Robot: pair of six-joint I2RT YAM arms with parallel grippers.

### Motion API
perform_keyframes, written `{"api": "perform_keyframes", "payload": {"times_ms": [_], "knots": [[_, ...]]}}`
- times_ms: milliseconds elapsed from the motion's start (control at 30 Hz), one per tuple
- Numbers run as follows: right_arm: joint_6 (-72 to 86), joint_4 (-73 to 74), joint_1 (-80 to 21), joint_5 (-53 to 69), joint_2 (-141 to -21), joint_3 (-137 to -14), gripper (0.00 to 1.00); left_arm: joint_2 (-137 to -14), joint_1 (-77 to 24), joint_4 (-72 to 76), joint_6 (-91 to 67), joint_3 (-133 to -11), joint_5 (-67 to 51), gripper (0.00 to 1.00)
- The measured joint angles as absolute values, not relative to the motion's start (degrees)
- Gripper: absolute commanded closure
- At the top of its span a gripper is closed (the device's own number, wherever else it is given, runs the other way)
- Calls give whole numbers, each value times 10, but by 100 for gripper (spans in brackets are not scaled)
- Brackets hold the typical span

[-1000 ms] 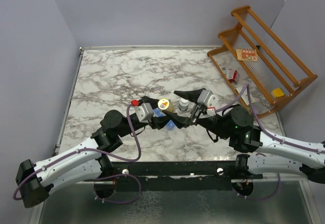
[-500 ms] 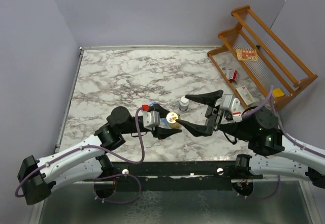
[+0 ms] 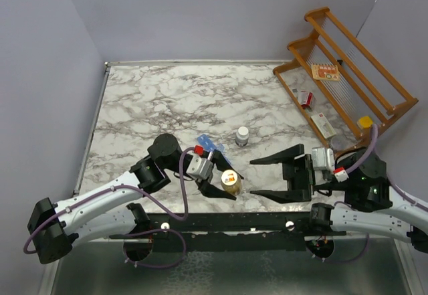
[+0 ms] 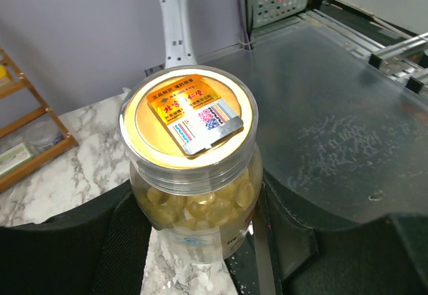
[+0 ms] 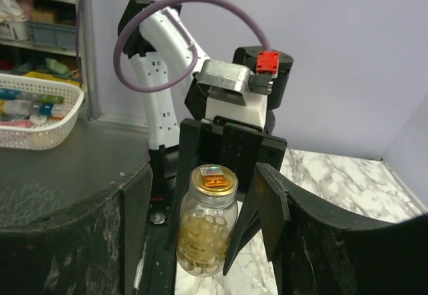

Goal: Sort the pills into containers
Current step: Screw the lid of the pill bottle onto the pill bottle.

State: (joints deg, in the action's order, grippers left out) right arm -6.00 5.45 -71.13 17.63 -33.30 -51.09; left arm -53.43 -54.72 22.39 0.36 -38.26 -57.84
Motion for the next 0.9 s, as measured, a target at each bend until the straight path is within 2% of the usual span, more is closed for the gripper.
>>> {"api": "perform_keyframes", "payload": {"times_ms": [433,900], "knots": [[-34,52,-711,231,-421,-490,39,-542,-548,222,-1,-390,-629,100],[-30,30,-710,234,-427,-486,50,-542,-549,222,-1,-390,-630,100]]}}
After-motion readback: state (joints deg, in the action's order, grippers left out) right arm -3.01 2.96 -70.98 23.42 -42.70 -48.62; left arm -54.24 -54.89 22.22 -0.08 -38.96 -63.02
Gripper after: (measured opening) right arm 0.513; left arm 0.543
